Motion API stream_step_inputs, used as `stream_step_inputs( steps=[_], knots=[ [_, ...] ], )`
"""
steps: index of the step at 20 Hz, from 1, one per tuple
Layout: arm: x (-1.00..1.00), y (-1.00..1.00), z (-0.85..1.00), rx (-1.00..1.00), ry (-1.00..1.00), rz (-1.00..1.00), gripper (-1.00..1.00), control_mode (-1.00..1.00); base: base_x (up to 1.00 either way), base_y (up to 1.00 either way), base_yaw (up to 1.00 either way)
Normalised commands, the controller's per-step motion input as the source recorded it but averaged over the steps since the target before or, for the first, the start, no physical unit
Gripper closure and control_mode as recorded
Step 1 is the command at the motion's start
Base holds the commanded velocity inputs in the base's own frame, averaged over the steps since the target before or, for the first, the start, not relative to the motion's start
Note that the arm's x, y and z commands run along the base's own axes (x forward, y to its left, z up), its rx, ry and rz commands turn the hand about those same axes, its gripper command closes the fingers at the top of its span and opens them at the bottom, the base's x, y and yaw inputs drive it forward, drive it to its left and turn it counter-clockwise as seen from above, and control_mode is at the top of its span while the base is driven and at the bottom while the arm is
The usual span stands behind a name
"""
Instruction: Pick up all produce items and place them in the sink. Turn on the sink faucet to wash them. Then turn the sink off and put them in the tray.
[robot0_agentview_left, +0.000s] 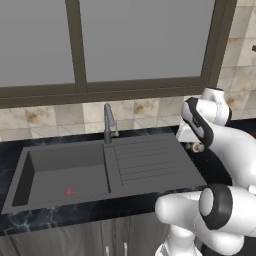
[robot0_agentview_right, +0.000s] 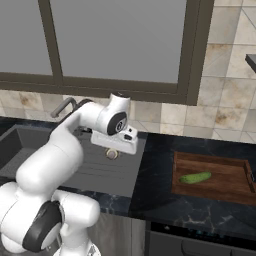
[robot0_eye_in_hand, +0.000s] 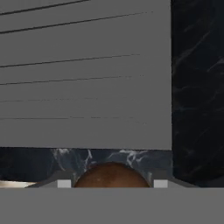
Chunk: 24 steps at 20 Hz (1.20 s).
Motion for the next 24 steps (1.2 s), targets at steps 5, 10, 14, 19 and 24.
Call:
stream_step_inputs(
  steps=[5,10,14,19,24],
  knots=[
    [0.09,-0.76,0.00,0.00,0.00,-0.14,1.00,-1.00,0.00,0.00,0.00],
    [0.04,-0.69,0.00,0.00,0.00,-0.18,1.00,-1.00,0.00,0.00,0.00],
    [0.01,-0.65,0.01,0.00,0.00,-0.18,1.00,-1.00,0.00,0.00,0.00],
    [0.00,-0.54,0.12,-0.02,-0.04,-0.14,1.00,-1.00,0.00,0.00,0.00],
    [0.00,-0.40,0.24,-0.08,-0.08,-0.12,1.00,-1.00,0.00,0.00,0.00]
  ],
)
